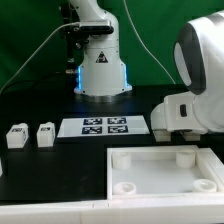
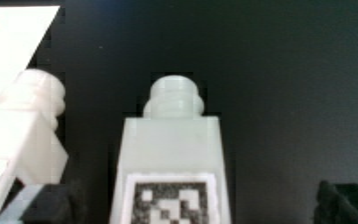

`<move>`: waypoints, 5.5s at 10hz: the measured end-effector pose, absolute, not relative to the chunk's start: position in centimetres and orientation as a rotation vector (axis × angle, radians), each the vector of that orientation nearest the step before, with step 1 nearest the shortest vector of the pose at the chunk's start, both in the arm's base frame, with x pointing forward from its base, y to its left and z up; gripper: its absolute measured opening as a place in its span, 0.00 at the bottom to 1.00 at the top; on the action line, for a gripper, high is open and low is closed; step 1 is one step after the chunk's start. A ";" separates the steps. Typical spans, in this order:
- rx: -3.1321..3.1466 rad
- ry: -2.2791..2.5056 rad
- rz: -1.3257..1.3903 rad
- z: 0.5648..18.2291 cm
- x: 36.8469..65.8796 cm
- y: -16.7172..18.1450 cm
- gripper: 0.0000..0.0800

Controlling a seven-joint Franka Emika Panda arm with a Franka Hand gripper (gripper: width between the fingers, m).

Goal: Assemble one leg

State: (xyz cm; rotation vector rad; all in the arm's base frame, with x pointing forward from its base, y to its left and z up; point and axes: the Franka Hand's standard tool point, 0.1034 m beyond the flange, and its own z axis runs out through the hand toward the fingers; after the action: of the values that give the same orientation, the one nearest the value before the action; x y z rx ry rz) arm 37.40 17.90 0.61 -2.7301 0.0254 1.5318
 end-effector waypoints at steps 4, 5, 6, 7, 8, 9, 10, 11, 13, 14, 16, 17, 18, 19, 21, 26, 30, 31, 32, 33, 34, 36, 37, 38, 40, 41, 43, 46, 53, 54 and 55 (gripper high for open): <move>-2.730 0.023 1.531 0.6 37.4 17.9 0.36; -2.730 0.023 1.531 0.6 37.4 17.9 0.36; -2.730 0.023 1.531 0.6 37.4 17.9 0.36; -2.730 0.023 1.531 0.6 37.4 17.9 0.36; -2.730 0.023 1.531 0.6 37.4 17.9 0.36; -2.730 0.023 1.531 0.6 37.4 17.9 0.36; -2.730 0.023 1.531 0.6 37.4 17.9 0.36; -2.730 0.023 1.531 0.6 37.4 17.9 0.36; -2.733 0.008 1.524 0.6 37.6 17.8 0.36; -2.760 -0.053 1.467 1.7 38.9 17.3 0.36; -2.773 -0.085 1.384 5.5 41.5 16.3 0.36; -2.826 -0.088 1.239 7.8 43.6 15.9 0.36; -2.893 -0.082 1.032 10.1 45.6 15.3 0.36; -2.934 -0.081 0.876 12.1 46.6 14.3 0.36; -2.986 -0.039 0.617 15.5 49.7 12.3 0.36; -3.048 -0.030 -0.168 18.1 51.9 11.7 0.36; -2.970 -0.094 -0.676 16.5 57.1 12.0 0.36; -2.917 -0.108 -0.792 16.6 58.5 12.9 0.36; -2.893 -0.125 -0.841 16.0 59.0 13.5 0.36; -2.906 -0.127 -0.821 15.9 58.9 13.2 0.36; -2.905 -0.124 -0.826 16.0 59.0 13.1 0.36; -2.908 -0.121 -0.824 15.9 59.0 12.9 0.36; -2.928 -0.158 -0.803 15.6 59.2 12.5 0.36; -2.958 -0.183 -0.765 15.5 60.6 11.4 0.36; -2.960 -0.181 -0.770 14.7 63.0 11.4 0.36; -2.962 -0.180 -0.758 13.8 63.2 11.5 0.36; -2.952 -0.182 -0.788 11.7 63.1 11.4 0.36; -2.956 -0.186 -0.777 11.5 63.0 11.4 0.36; -2.994 -0.210 -0.672 7.8 62.4 11.0 0.36; -2.990 -0.215 -0.680 7.6 62.4 11.3 0.36; -2.990 -0.219 -0.675 7.4 62.2 11.5 0.36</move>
Offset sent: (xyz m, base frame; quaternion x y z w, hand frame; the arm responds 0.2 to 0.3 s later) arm 0.0000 0.0000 0.0000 0.0000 0.0000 0.0000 1.0000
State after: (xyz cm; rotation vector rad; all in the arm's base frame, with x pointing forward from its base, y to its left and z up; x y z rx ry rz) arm 62.22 11.48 7.42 -2.9896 -0.2190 -0.6753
